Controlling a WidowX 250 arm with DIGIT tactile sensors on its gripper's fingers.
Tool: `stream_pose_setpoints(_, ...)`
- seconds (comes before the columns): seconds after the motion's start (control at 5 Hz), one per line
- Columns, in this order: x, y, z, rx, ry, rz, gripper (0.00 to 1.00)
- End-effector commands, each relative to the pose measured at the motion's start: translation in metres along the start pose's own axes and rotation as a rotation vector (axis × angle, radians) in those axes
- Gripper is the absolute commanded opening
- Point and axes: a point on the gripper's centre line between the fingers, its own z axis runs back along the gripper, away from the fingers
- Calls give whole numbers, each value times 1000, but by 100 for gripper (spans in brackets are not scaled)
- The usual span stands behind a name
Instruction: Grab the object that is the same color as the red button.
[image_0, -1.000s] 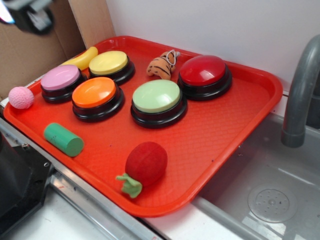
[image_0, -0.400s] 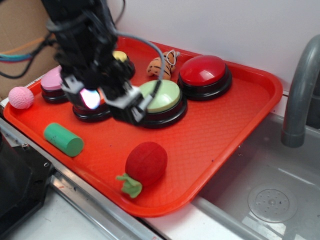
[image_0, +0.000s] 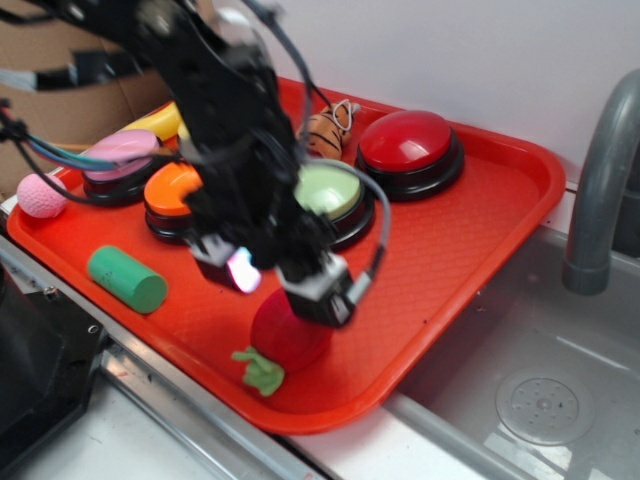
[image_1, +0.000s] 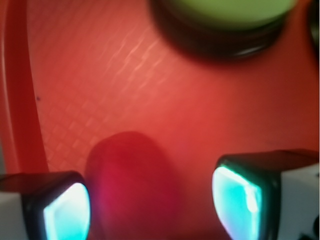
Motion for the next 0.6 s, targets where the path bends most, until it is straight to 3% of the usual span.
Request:
stream_pose_setpoints(0.0, -4, -10, -15, -11, 32, 13, 94)
stream_pose_setpoints(0.2, -2, -9, -9, 10, 19, 9, 0)
stream_pose_setpoints(0.4, 5, -1, 4, 26, 59, -54, 0)
